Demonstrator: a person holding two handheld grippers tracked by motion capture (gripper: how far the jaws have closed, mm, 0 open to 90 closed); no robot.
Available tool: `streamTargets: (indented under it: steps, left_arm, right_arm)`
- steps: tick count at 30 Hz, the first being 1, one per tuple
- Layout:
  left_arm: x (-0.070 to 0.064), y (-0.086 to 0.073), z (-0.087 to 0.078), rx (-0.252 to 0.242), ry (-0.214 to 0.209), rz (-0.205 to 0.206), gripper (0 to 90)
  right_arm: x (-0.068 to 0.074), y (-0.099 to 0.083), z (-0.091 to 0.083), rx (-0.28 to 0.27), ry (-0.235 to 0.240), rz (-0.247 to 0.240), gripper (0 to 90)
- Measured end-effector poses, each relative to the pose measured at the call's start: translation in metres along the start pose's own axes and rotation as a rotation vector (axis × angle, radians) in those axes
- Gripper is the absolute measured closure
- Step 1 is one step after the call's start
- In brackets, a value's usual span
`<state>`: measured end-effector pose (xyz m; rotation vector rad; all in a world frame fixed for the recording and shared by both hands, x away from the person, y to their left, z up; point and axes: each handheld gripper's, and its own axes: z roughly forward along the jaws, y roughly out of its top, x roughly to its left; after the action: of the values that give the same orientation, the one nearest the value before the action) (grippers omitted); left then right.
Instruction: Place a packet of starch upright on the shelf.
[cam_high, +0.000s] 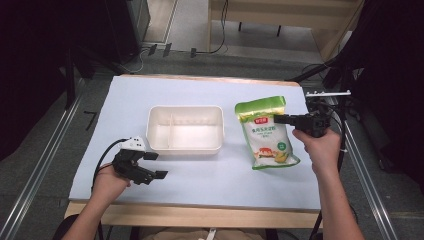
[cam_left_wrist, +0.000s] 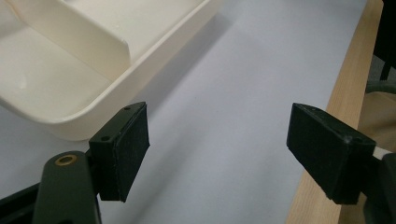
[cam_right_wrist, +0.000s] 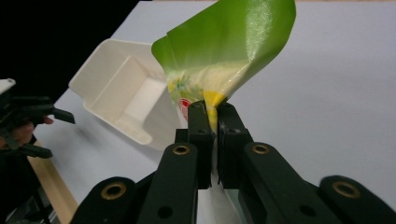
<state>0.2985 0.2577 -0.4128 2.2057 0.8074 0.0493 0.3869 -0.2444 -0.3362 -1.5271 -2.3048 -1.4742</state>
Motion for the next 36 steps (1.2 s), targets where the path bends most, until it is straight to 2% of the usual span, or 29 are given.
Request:
streamTargets:
  steps: [1, 3, 4, 6, 8, 11, 14, 18, 19, 22, 26, 29, 36]
  left_arm:
    - [0.000, 0.000, -0.001, -0.001, 0.003, 0.005, 21.8]
    - [0.000, 0.000, -0.001, -0.002, 0.004, 0.004, 21.8]
    - [0.000, 0.000, 0.000, -0.005, 0.005, 0.001, 21.8]
    - [0.001, 0.000, -0.001, -0.003, 0.005, 0.003, 21.8]
    - [0.001, 0.000, -0.001, 0.001, 0.008, 0.001, 21.8]
    - [0.001, 0.000, -0.001, 0.002, 0.009, 0.003, 21.8]
    - [0.001, 0.000, -0.002, -0.015, 0.000, -0.006, 21.8]
    - [0.002, -0.001, -0.002, -0.008, 0.001, -0.009, 21.8]
    - [0.002, -0.001, -0.001, -0.008, 0.001, -0.011, 21.9]
    - [0.001, -0.001, 0.000, -0.010, -0.006, -0.015, 21.9]
    - [0.001, -0.001, 0.001, -0.009, -0.008, -0.017, 21.9]
    - [0.001, -0.001, 0.002, -0.008, -0.012, -0.010, 21.9]
    - [0.001, -0.001, 0.002, -0.004, -0.006, -0.009, 21.9]
  right_arm:
    - [0.004, 0.002, -0.003, -0.010, 0.027, 0.003, 88.2]
    - [0.006, 0.003, -0.004, -0.013, 0.038, 0.005, 88.2]
    - [0.009, 0.005, -0.007, -0.030, 0.067, 0.000, 88.3]
    - [0.010, 0.005, -0.009, -0.038, 0.077, 0.000, 88.3]
    - [0.013, 0.007, -0.014, -0.071, 0.094, 0.000, 88.3]
    - [0.015, 0.009, -0.016, -0.083, 0.085, -0.006, 88.3]
    - [0.016, 0.010, -0.013, -0.073, 0.077, -0.011, 88.3]
    - [0.022, 0.014, -0.001, -0.053, 0.055, -0.028, 88.3]
    - [0.028, 0.018, 0.007, -0.038, 0.045, -0.051, 88.3]
    - [0.032, 0.022, 0.013, -0.033, 0.050, -0.068, 88.3]
    - [0.038, 0.029, 0.023, -0.036, 0.081, -0.070, 88.3]
    - [0.047, 0.041, 0.031, -0.022, 0.084, -0.087, 88.3]
    - [0.054, 0.060, 0.033, -0.031, 0.083, -0.087, 88.3]
